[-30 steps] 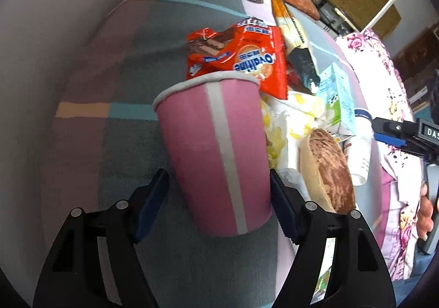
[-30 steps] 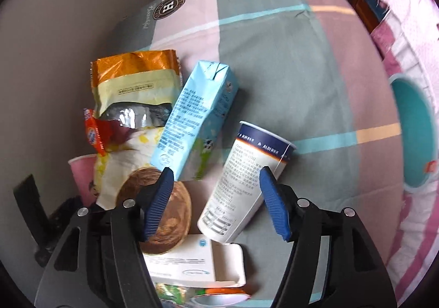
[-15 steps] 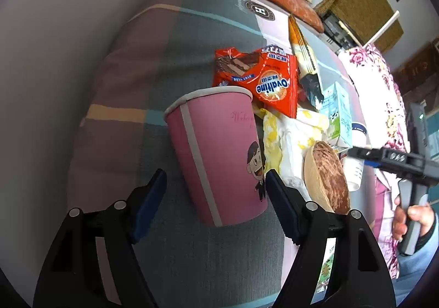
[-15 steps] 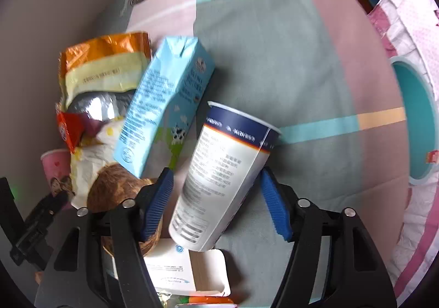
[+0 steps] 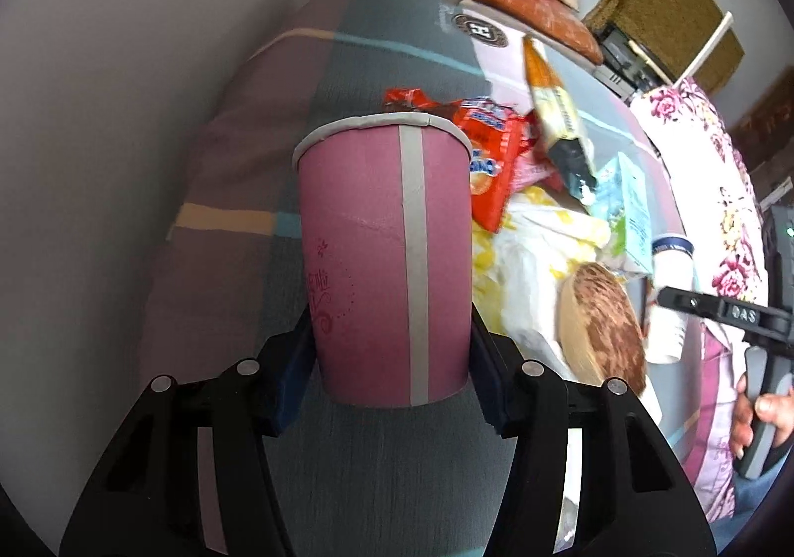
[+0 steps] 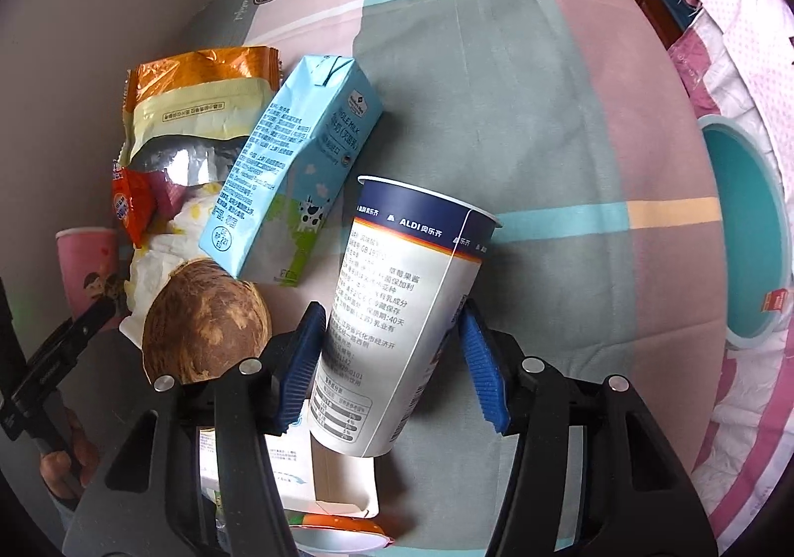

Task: Collect trash
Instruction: 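Carry both cups over the teal bin and open both grippers to drop them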

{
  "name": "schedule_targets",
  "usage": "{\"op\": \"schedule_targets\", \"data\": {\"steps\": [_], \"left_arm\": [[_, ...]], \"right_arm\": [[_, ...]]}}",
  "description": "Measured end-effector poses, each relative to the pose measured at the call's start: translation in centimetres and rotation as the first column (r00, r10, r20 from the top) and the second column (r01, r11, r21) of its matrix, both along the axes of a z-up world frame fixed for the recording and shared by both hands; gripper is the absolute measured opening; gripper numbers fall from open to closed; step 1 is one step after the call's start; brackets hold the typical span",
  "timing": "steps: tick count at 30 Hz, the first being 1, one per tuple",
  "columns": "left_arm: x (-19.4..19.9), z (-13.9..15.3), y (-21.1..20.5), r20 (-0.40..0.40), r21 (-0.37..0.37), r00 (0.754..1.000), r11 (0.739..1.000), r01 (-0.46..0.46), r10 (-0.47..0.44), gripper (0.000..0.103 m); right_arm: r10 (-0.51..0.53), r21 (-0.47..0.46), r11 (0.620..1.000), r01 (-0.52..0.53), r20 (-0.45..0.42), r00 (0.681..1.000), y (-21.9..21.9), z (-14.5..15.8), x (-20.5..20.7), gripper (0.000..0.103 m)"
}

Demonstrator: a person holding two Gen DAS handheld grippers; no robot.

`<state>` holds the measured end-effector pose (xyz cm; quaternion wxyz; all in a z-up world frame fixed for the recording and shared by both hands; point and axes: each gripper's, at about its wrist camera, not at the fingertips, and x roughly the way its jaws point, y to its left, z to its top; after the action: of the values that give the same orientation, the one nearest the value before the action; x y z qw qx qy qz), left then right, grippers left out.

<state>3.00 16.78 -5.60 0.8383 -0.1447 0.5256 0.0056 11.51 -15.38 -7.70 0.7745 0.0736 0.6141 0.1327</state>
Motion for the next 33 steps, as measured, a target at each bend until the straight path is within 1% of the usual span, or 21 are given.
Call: {"op": "schedule_targets", "data": {"steps": [4,7,11,15,18,21,23,27,29,33], "left_arm": [[-1.1,1.8,-1.0,0.02,0.006,1.0,1.0,0.021,-0.021,0.057],[-1.3,3.5,-2.6,0.054,0.01,0.997,0.998,0.058,-0.059,0.057],[-0.3,5.4,-6.5,0.096,0.017,0.986,0.99,0.137,-0.138,0.057],[1.7,5.6,-11.4,0.101,0.036,0.971,0.976,0.215,-0.218,0.057],[3.4,5.5,-15.9,0.097,0.046,0.95,0.955,0.294,-0.297,0.057],[5.4,5.3,-20.8,0.086,0.05,0.925,0.928,0.368,-0.371,0.057],[6.7,5.0,-24.2,0.077,0.061,0.903,0.906,0.419,-0.423,0.057],[8.5,4.1,-30.2,0.048,0.084,0.86,0.86,0.503,-0.508,0.057],[9.5,3.4,-33.0,0.025,0.084,0.838,0.837,0.541,-0.545,0.057],[11.1,2.0,-38.2,-0.014,0.101,0.792,0.788,0.608,-0.61,0.057]], "right_arm": [[0.011,0.046,0.999,-0.012,0.032,0.999,-0.9,1.3,-0.6,0.053],[-0.001,0.079,0.997,-0.003,0.057,0.998,-2.1,2.4,-1.0,0.053],[-0.045,0.117,0.993,0.034,0.096,0.994,-4.6,3.9,-1.2,0.053],[-0.107,0.127,0.988,0.088,0.156,0.982,-7.9,5.5,-1.6,0.053],[-0.174,0.137,0.979,0.148,0.2,0.964,-11.7,6.8,-2.0,0.053],[-0.257,0.146,0.963,0.228,0.228,0.939,-16.3,7.4,-2.4,0.053],[-0.294,0.156,0.952,0.263,0.233,0.927,-18.7,7.6,-2.5,0.053],[-0.378,0.166,0.924,0.346,0.248,0.892,-23.4,7.3,-2.9,0.053],[-0.405,0.172,0.912,0.372,0.249,0.88,-25.4,7.0,-3.1,0.053],[-0.485,0.187,0.873,0.45,0.24,0.841,-29.6,6.0,-3.5,0.053]]}}
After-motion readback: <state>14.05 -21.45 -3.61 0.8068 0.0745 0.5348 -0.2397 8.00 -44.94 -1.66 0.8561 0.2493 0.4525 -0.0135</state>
